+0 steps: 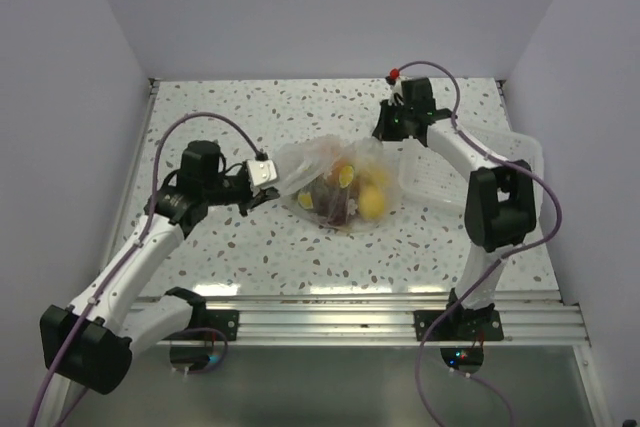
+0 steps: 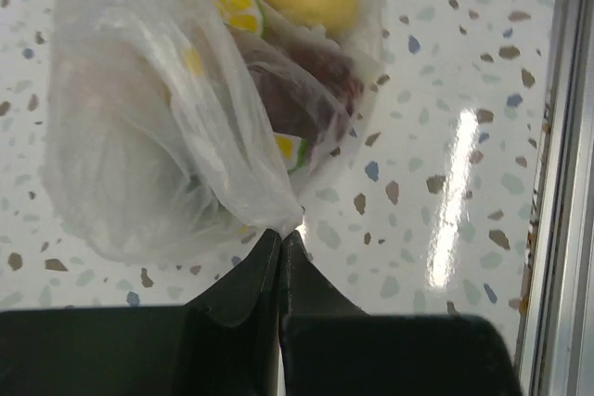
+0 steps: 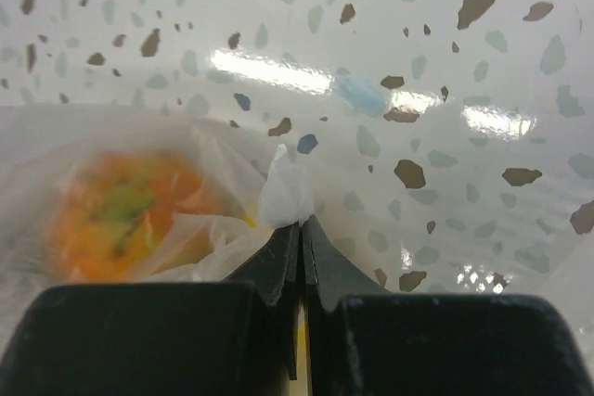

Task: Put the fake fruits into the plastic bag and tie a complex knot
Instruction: Tie the plastic bag at the center of the board.

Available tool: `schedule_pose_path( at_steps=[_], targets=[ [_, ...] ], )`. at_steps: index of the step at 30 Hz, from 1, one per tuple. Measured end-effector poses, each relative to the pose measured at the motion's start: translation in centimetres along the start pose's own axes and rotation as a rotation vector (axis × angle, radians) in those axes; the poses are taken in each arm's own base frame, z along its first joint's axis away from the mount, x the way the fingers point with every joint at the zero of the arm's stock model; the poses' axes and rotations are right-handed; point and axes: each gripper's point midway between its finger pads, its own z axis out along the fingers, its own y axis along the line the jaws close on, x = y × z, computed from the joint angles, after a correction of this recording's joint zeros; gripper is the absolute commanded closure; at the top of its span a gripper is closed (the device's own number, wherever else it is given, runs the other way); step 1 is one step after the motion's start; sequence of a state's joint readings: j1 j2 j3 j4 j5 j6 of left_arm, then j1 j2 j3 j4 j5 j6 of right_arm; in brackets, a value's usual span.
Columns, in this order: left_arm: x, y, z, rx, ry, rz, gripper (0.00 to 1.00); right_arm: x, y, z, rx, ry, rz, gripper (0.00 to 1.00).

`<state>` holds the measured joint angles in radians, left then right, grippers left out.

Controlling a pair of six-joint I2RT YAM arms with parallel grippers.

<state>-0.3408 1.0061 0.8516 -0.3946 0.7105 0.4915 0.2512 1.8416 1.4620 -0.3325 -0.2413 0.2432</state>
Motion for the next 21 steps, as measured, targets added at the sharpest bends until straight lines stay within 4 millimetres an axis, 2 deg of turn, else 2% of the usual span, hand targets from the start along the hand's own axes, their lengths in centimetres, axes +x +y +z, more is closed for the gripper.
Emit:
schedule_pose_path(
  at_steps=[4,6,9,15,19,21],
  targets=[
    [5.5,-2.2,1.0,0.175,0.162,0.063,1.00,2.4,-2.2,3.4,0.064,0.076,0.014,1.00],
    [9.0,-3.1,1.5,0.268,0.262,0.066,1.00,2.4,-2.6,4.1,0.081,0.079,0.003,1.00],
    [12.2,-3.7,1.8,0.346,0.358,0.086,1.00,1.9,-2.7,4.5,0.090,0.067,-0.023,1.00],
    [15.4,-3.2,2.1,0.393,0.445,0.193,1.00,0.7,-2.6,5.0,0.094,0.046,-0.080,1.00],
    [17.6,-3.2,2.3,0.414,0.488,0.226,1.00,1.5,-2.8,5.6,0.092,0.068,-0.091,1.00],
    [17.8,-3.3,2.3,0.423,0.494,0.231,1.00,2.0,-2.5,5.8,0.072,0.087,-0.093,1.00]
  ],
)
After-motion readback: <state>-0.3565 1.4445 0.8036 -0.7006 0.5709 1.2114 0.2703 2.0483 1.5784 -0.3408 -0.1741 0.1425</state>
